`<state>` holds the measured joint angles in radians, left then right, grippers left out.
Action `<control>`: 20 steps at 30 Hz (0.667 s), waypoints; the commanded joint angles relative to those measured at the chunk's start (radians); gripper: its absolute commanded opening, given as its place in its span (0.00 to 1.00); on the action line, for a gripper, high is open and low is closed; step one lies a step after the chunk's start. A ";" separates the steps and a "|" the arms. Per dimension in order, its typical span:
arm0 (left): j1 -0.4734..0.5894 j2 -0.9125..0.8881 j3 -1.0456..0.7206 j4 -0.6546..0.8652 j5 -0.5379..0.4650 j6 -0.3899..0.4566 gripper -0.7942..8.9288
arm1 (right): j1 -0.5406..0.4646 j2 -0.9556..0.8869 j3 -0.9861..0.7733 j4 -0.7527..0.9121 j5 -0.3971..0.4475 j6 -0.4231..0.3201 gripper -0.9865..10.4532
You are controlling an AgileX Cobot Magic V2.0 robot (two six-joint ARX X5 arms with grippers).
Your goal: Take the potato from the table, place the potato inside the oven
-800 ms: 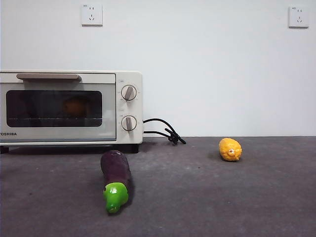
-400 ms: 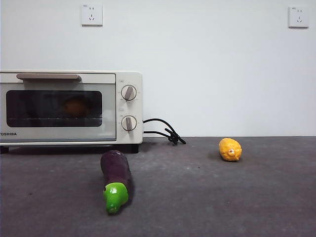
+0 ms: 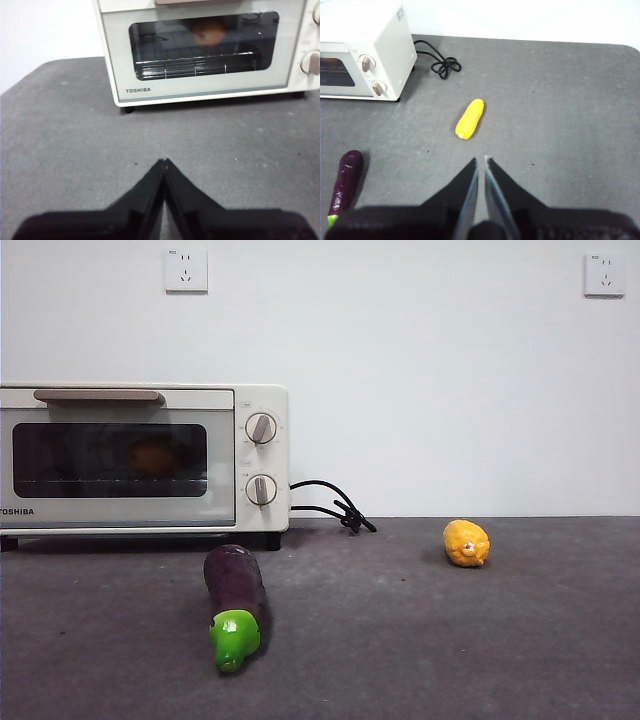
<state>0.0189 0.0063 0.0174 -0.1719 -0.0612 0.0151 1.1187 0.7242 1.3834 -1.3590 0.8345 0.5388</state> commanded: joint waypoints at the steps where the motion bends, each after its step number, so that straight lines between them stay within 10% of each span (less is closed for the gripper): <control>1: 0.004 -0.002 -0.010 0.002 0.001 -0.045 0.08 | 0.001 -0.001 -0.008 -0.025 0.004 0.010 0.11; 20: 0.004 0.009 -0.010 0.011 0.016 -0.046 0.08 | 0.001 -0.001 -0.008 -0.025 0.004 0.010 0.11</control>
<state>0.0196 0.0143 0.0174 -0.1707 -0.0486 -0.0204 1.1187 0.7242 1.3834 -1.3590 0.8345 0.5388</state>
